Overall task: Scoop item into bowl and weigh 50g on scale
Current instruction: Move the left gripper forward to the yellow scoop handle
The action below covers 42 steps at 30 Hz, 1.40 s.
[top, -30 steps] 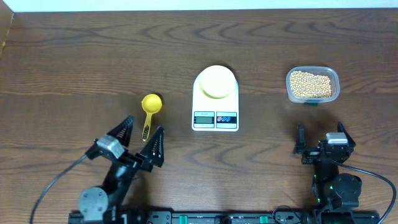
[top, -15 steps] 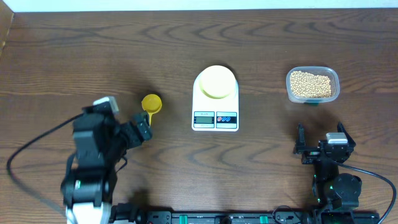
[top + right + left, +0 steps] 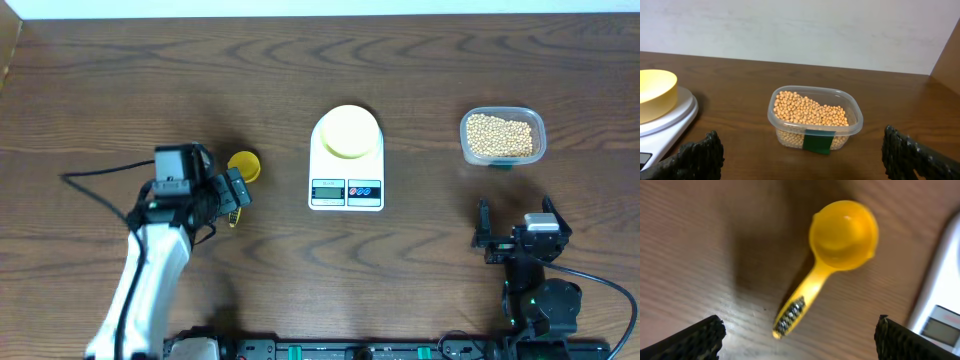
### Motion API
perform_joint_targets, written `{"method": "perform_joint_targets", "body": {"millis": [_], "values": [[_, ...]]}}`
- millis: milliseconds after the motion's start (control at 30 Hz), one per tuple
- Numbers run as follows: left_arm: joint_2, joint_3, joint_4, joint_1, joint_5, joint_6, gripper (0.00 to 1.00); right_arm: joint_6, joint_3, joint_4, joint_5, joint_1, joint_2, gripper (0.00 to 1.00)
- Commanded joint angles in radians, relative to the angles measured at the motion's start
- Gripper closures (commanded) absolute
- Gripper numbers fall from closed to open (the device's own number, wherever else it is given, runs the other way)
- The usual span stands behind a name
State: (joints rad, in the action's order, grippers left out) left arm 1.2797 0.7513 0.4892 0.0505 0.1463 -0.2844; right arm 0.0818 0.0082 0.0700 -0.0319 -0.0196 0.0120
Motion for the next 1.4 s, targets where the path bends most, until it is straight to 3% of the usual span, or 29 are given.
{"method": "perform_joint_targets", "body": {"millis": [0, 367, 700, 800, 933, 1000, 1133, 1367], "values": [[0.084, 0.017, -0.044, -0.001, -0.035, 0.0, 0.02, 0.009, -0.003, 0.002, 0.001, -0.001, -0.005, 0.01], [0.248, 0.017, -0.089, -0.001, -0.015, 0.074, 0.05, 0.009, -0.003, 0.002, 0.001, -0.001, -0.003, 0.01], [0.347, 0.017, -0.148, -0.002, 0.056, 0.153, 0.28, 0.009, -0.003, 0.002, 0.001, -0.001, -0.003, 0.01], [0.368, 0.017, -0.157, -0.002, 0.076, 0.16, 0.29, 0.01, -0.003, 0.002, 0.001, -0.001, -0.003, 0.01], [0.4, 0.016, -0.159, -0.002, 0.179, 0.254, 0.29, 0.009, -0.003, 0.002, 0.001, -0.001, -0.003, 0.01], [0.414, 0.016, -0.159, -0.002, 0.182, 0.256, 0.29, 0.009, -0.003, 0.002, 0.001, -0.001, -0.003, 0.01], [0.428, 0.017, -0.155, -0.002, 0.178, 0.254, 0.41, 0.009, -0.003, 0.002, 0.001, -0.001, -0.003, 0.01], [0.428, 0.017, -0.118, -0.002, 0.175, 0.254, 0.41, 0.009, -0.003, 0.002, 0.001, -0.001, -0.003, 0.01]]}}
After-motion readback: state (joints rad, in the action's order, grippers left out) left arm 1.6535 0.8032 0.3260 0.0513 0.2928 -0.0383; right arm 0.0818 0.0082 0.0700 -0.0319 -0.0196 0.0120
